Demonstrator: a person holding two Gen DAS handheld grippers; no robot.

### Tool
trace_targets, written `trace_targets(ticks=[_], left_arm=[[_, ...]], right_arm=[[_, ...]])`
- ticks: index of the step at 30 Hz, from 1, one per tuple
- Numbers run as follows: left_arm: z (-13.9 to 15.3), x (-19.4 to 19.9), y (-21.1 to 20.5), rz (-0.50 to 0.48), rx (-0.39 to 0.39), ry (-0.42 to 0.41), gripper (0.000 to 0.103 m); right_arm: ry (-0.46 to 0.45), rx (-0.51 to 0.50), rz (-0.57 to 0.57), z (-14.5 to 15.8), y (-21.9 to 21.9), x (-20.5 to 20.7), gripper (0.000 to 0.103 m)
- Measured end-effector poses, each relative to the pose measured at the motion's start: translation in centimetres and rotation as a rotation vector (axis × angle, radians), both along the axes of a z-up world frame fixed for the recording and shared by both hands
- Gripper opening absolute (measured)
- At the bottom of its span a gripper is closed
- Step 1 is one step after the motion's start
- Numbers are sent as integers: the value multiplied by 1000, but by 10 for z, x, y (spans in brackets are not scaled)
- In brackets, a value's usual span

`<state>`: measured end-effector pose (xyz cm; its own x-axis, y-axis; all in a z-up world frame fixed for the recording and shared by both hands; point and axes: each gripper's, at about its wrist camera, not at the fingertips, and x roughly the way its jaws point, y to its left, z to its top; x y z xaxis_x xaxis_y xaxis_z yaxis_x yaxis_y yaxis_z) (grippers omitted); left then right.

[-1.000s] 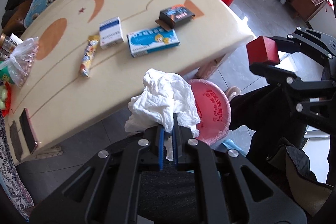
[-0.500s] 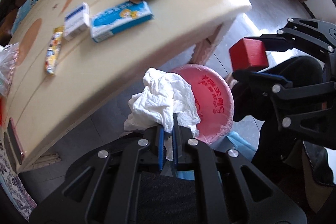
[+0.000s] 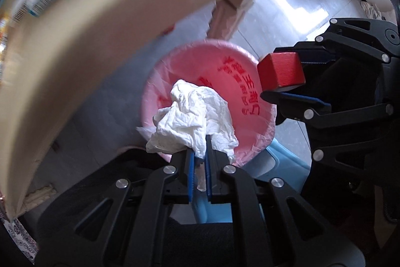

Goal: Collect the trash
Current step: 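Open the left tool dropping the tissue while the right tool drops the red cube into the bin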

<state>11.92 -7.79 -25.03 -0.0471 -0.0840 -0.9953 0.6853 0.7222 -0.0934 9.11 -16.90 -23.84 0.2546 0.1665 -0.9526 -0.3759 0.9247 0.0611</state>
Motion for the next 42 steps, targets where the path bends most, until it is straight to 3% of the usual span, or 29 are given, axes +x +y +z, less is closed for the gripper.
trace_targets(ticks=[9, 19, 21, 23, 25, 42], left_arm=[[-68, 16, -2, 68, 18, 168, 8], [-107, 23, 4, 103, 77, 233, 8], [-109, 25, 4, 103, 84, 234, 21], [-111, 28, 3, 103, 99, 232, 54], [-110, 29, 3, 92, 124, 194, 60], [-106, 33, 9, 103, 143, 156, 63]], right_arm=[[103, 7, 0, -58, 2, 18, 40], [195, 34, 18, -101, 2, 26, 40], [219, 72, 20, -105, 0, 25, 41], [231, 99, 8, -105, -2, 25, 60], [213, 82, -6, -104, -5, 25, 67], [214, 98, -1, -102, -4, 27, 67]])
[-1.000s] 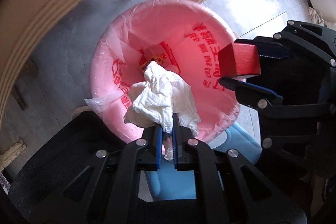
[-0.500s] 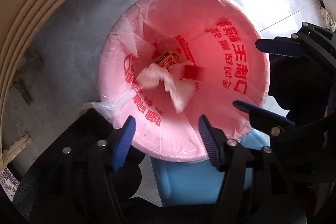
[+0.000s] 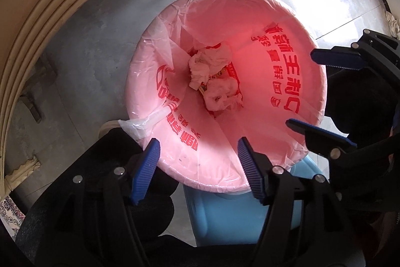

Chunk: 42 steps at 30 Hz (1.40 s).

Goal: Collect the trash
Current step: 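Raise both open tools back over the table toward the snack wrapper and black box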

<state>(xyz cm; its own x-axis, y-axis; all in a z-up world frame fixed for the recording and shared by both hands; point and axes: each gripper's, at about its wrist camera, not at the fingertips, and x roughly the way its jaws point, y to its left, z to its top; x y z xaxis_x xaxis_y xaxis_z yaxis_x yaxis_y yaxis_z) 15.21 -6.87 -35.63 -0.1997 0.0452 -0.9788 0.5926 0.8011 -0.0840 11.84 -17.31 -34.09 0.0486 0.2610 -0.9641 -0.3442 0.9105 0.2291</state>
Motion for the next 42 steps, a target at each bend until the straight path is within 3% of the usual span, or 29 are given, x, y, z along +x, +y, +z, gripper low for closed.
trace_targets(ticks=[6, 11, 17, 24, 29, 35, 42], left_arm=[[13, -4, 6, 7, -6, -23, 63], [57, -10, 18, 2, -50, -79, 63], [158, -7, 52, 4, -133, -196, 63], [286, 25, 95, 20, -113, -420, 69], [334, 55, 112, 38, -70, -490, 69], [351, 75, 112, -6, -38, -511, 69], [326, 103, 105, -49, -13, -454, 69]], right_arm=[[-16, 72, -9, 21, 2, -3, 67], [-93, 113, 22, 65, 4, -12, 67], [-228, 173, 89, 150, -4, -13, 67], [-429, 287, 176, 275, -18, -2, 73], [-519, 294, 252, 337, -25, 12, 73], [-559, 243, 309, 373, -30, 35, 73], [-539, 176, 353, 372, -32, 71, 75]])
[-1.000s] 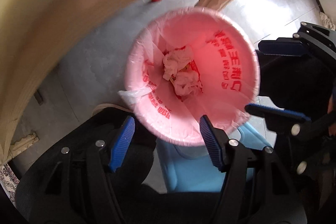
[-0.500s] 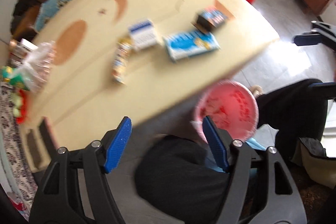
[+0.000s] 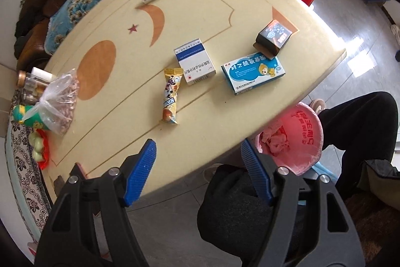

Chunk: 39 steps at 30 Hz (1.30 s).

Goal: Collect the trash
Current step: 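Raise both open tools back over the table toward the snack wrapper and black box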

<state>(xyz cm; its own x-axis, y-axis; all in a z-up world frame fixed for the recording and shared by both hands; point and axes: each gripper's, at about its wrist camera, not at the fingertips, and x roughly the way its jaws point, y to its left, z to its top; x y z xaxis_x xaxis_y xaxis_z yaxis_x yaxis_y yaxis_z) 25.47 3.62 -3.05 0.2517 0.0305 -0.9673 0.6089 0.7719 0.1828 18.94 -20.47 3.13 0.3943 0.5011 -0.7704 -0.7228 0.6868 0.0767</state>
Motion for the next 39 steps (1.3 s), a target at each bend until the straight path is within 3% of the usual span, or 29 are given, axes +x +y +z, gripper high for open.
trace_targets(ticks=[19, 39], left_arm=[[-88, 71, 2, 15, 47, 159, 69], [-147, 115, 2, -14, 59, 265, 69]], right_arm=[[76, -106, 100, -63, -2, 76, 76], [190, -400, 364, -146, 37, 134, 76]])
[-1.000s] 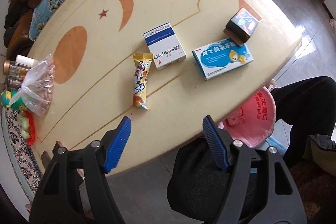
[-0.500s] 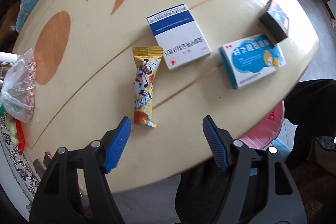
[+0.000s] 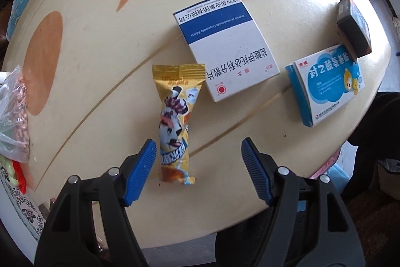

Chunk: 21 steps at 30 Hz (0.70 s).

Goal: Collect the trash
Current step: 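Raise both open tools back over the table toward the snack wrapper and black box, then grasp the yellow snack wrapper with the left tool while the right tool grasps the black-orange box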

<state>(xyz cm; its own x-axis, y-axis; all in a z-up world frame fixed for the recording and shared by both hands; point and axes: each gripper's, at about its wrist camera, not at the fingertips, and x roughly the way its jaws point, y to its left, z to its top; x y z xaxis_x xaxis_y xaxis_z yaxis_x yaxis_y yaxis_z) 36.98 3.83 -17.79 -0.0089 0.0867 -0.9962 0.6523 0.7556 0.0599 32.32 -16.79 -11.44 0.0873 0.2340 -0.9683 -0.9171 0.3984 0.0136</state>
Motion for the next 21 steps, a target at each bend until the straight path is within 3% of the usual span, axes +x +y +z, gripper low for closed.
trace_targets(ticks=[11, 21], left_arm=[[-18, 17, 5, -8, -3, 36, 72], [-19, 21, 6, -19, -18, 17, 72]], right_arm=[[38, -121, 124, -37, 18, 11, 76], [41, -189, 160, -67, 25, 17, 75]])
